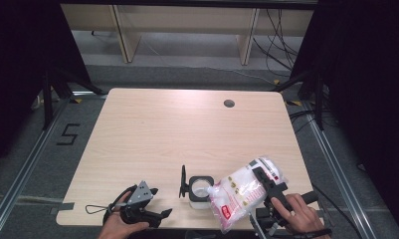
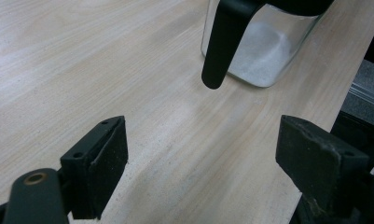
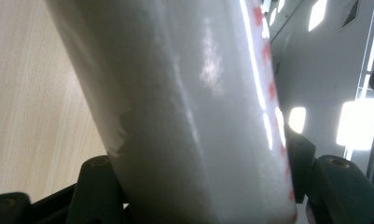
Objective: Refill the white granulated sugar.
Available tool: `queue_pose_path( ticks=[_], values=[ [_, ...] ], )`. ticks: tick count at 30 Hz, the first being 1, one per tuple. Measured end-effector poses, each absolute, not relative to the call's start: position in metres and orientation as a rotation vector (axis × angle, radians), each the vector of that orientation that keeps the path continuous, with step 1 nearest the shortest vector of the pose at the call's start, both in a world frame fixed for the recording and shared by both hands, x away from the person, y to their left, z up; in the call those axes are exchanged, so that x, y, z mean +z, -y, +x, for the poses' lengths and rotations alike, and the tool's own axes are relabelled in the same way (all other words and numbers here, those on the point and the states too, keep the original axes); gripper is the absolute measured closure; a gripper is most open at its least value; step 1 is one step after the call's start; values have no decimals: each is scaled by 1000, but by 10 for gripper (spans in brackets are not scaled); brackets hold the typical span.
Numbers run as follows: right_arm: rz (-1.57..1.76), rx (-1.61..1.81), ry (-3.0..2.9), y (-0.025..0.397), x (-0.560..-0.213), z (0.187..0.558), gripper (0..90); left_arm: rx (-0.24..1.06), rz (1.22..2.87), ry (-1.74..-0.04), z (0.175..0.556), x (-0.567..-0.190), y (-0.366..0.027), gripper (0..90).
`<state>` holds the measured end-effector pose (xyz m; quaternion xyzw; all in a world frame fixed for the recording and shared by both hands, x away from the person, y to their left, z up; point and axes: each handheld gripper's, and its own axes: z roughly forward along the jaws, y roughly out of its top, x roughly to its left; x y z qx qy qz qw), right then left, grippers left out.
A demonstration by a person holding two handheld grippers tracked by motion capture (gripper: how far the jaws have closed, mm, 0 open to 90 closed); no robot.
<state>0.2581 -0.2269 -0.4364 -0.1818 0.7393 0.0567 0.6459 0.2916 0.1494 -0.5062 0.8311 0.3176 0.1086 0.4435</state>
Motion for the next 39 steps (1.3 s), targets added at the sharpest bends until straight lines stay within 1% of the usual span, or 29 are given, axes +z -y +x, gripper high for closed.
queue_pose_path(
  ticks=[11, 12, 14, 22, 23, 24, 32, 39],
  values=[
    [-424, 143, -1672, 227, -437, 259, 427, 270, 2068, -779, 292, -506, -150, 163],
    [-379, 152, -1694, 229, -440, 259, 427, 270, 2068, -779, 292, -506, -150, 164],
    [-403, 116, -1696, 228, -435, 257, 427, 268, 2070, -784, 292, -506, -150, 164],
    [-423, 118, -1703, 224, -436, 256, 427, 262, 2056, -797, 291, -506, -150, 164],
    [-423, 116, -1701, 225, -436, 256, 427, 269, 2081, -775, 292, -505, -151, 164],
    [-407, 143, -1697, 226, -438, 257, 427, 262, 2073, -799, 291, -505, -151, 163],
    [-388, 128, -1707, 228, -438, 256, 427, 263, 2049, -801, 291, -506, -149, 164],
    [-418, 150, -1671, 228, -439, 258, 428, 267, 2075, -794, 291, -505, -151, 164]
  ],
)
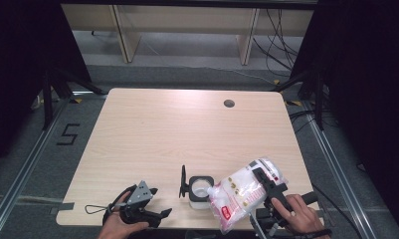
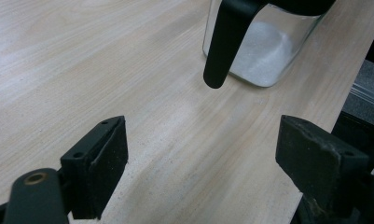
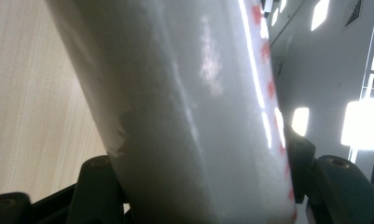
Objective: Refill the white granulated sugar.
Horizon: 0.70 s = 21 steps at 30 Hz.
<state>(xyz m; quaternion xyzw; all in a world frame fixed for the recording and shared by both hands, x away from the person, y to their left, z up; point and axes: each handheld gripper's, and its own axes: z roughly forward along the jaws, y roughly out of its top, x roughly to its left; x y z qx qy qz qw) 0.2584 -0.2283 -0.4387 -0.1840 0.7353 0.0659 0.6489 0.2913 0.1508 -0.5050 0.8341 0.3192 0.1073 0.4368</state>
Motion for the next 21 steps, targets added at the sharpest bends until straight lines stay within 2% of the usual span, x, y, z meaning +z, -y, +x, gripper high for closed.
queue_pose_path(
  ticks=[21],
  values=[
    [-430, 113, -1681, 227, -436, 256, 427, 265, 2069, -788, 292, -505, -151, 164]
  ],
)
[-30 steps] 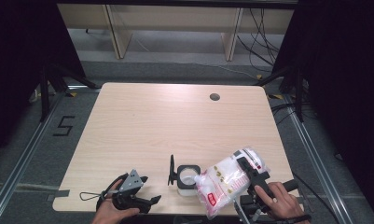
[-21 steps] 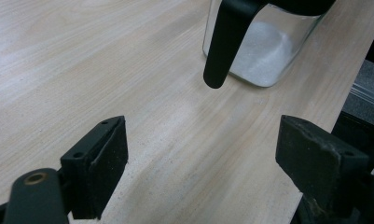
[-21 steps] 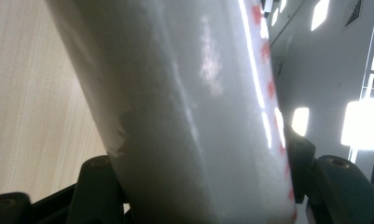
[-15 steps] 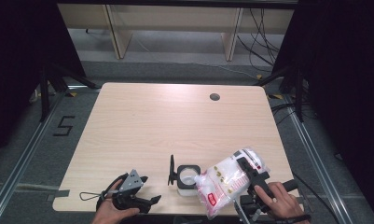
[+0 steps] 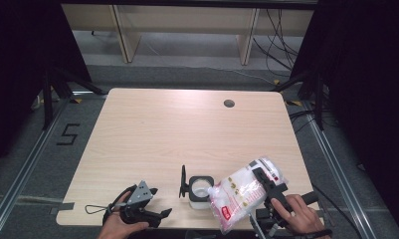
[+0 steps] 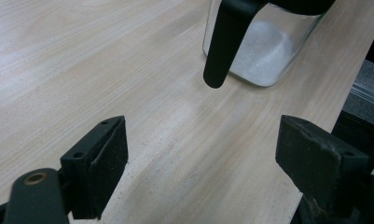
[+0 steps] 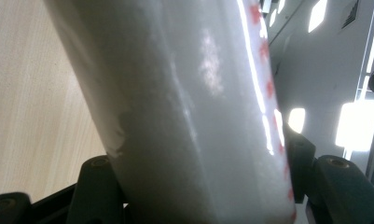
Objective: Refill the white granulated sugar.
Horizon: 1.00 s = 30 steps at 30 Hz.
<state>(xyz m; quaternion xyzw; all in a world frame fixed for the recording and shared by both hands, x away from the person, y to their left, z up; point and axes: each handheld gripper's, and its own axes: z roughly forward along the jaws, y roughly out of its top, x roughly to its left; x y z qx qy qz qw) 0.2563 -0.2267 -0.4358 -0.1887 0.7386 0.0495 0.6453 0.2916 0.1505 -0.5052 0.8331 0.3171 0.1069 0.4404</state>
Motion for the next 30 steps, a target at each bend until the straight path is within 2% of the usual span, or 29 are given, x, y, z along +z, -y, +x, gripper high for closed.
queue_pose_path(
  ticks=[30],
  values=[
    [-401, 124, -1702, 228, -436, 257, 427, 283, 2088, -770, 293, -504, -153, 164]
  ],
)
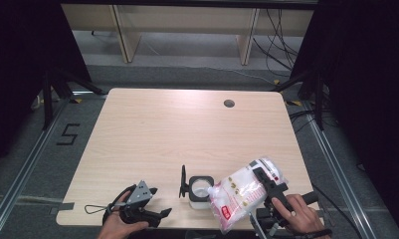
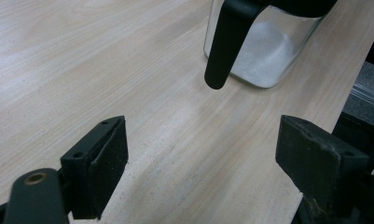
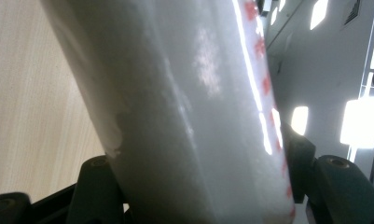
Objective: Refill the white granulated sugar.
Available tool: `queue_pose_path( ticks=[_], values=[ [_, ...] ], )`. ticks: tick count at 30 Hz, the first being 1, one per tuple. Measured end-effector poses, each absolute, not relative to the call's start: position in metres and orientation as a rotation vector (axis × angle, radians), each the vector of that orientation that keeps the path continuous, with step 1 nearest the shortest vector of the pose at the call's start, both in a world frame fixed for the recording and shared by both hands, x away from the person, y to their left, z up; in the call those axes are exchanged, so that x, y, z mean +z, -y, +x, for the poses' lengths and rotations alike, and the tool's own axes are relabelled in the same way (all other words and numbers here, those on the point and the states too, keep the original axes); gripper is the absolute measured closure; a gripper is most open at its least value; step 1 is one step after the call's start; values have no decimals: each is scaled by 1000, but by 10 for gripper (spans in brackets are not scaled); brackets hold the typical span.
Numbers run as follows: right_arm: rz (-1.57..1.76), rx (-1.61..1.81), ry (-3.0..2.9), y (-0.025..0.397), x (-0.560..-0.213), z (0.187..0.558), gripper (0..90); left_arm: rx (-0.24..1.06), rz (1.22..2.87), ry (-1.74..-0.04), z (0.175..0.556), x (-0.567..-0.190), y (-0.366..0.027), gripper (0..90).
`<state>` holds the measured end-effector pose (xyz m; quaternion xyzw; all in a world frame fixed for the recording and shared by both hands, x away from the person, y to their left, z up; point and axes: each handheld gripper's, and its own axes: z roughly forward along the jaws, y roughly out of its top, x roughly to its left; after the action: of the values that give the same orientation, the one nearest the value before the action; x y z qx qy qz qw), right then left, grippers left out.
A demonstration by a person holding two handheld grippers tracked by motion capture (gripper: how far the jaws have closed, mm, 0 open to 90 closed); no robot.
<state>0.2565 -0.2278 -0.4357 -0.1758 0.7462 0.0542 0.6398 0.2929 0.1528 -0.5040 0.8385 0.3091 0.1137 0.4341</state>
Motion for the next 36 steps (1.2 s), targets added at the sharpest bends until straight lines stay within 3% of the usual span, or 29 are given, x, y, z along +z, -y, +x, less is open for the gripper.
queue_pose_path(
  ticks=[36],
  values=[
    [-375, 150, -1705, 224, -438, 256, 425, 270, 2076, -802, 291, -504, -152, 164]
  ],
)
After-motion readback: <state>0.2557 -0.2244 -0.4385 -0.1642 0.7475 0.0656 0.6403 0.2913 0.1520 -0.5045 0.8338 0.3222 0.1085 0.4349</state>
